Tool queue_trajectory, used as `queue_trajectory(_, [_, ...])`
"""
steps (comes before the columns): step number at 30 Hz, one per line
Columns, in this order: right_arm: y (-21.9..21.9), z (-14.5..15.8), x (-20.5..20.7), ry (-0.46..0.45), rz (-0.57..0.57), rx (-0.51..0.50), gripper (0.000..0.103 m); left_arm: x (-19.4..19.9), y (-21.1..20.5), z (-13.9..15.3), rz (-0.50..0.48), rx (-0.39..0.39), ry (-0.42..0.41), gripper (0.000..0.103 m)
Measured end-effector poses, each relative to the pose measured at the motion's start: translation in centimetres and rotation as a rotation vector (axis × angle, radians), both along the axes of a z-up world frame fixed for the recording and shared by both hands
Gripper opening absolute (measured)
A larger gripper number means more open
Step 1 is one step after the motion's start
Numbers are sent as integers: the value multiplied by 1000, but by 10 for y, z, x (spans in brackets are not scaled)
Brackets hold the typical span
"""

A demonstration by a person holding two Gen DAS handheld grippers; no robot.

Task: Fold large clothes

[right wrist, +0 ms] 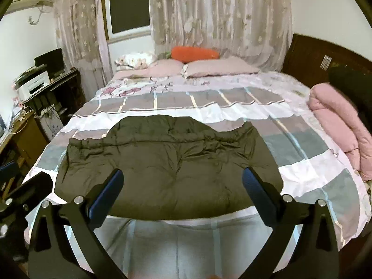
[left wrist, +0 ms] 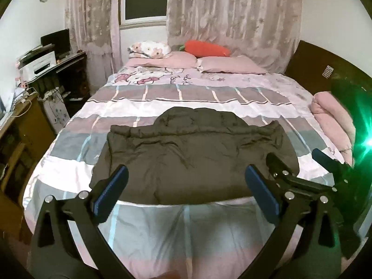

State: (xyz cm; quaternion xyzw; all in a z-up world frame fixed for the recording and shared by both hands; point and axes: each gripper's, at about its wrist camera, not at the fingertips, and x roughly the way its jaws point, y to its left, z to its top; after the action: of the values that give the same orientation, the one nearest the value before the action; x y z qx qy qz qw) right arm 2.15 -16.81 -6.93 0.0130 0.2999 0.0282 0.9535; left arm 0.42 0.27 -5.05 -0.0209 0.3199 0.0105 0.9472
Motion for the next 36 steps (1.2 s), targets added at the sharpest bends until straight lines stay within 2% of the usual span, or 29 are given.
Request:
queue_trajectory(3, [-3, 4, -9, -31, -12, 13, 102, -8, 1, 4, -9, 1, -12, 101])
queue_trajectory(7, [1, 8, -17, -77, -29, -17, 102, -12, 4, 5, -4, -2, -20, 101])
queue_trajectory(16, [7, 3, -17, -61, -12, -41, 102, -20, 4, 2, 1, -21, -4, 101])
queue_trajectory(36, [14, -2, -19, -51, -5, -64, 102, -20, 0, -1, -9, -8, 3, 101])
